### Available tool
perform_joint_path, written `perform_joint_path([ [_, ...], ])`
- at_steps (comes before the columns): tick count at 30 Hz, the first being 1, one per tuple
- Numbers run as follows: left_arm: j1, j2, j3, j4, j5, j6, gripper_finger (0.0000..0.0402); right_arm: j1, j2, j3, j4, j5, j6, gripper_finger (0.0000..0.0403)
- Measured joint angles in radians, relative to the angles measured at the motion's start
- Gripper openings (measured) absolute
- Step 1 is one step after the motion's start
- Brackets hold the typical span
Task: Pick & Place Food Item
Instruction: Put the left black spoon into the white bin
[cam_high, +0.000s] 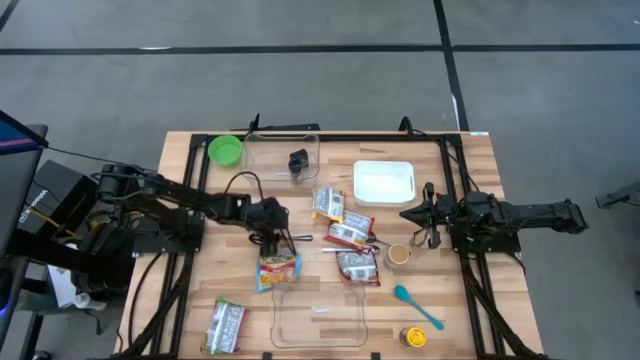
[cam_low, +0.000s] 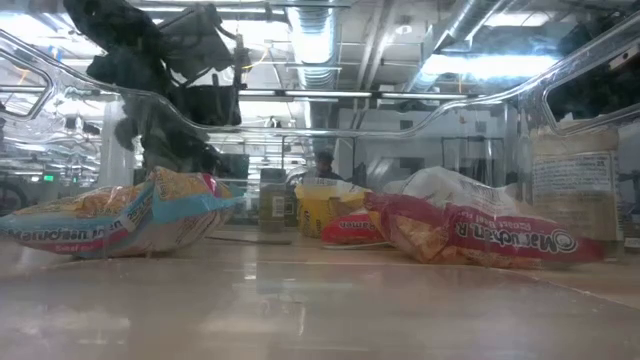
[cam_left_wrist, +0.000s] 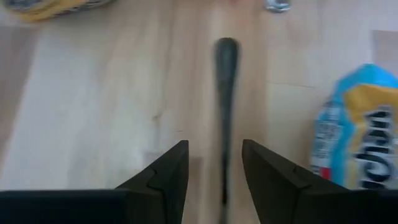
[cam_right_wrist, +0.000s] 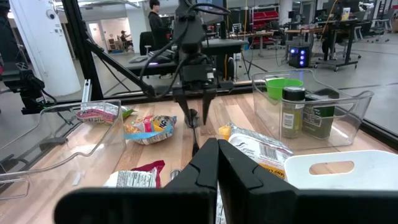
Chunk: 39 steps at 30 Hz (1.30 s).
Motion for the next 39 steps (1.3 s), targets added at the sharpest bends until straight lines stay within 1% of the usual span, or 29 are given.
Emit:
perform_joint_path([
  [5, -0.045, 0.002, 0.000, -0.001, -0.006, 0.000, 0.0152, 0.000, 0.000, 0.000, 0.000, 0.000, 0.000, 0.0000],
  [9, -0.078, 0.002, 0.000, -0.003, -0.081, 0.001, 0.0155, 0.000, 0.000, 0.000, 0.000, 0.000, 0.000, 0.0000],
  [11, -0.081, 0.002, 0.000, -0.003, -0.098, 0.001, 0.0155, 0.000, 0.000, 0.000, 0.000, 0.000, 0.000, 0.0000],
  [31, -0.080, 0.003, -0.001, -0.001, -0.100, -0.007, 0.0155, 0.000, 0.000, 0.000, 0.000, 0.000, 0.000, 0.0000],
  [39, -0.080, 0.004, -0.070, 0.057, -0.101, -0.034, 0.0155, 0.000, 0.000, 0.000, 0.000, 0.000, 0.000, 0.0000],
])
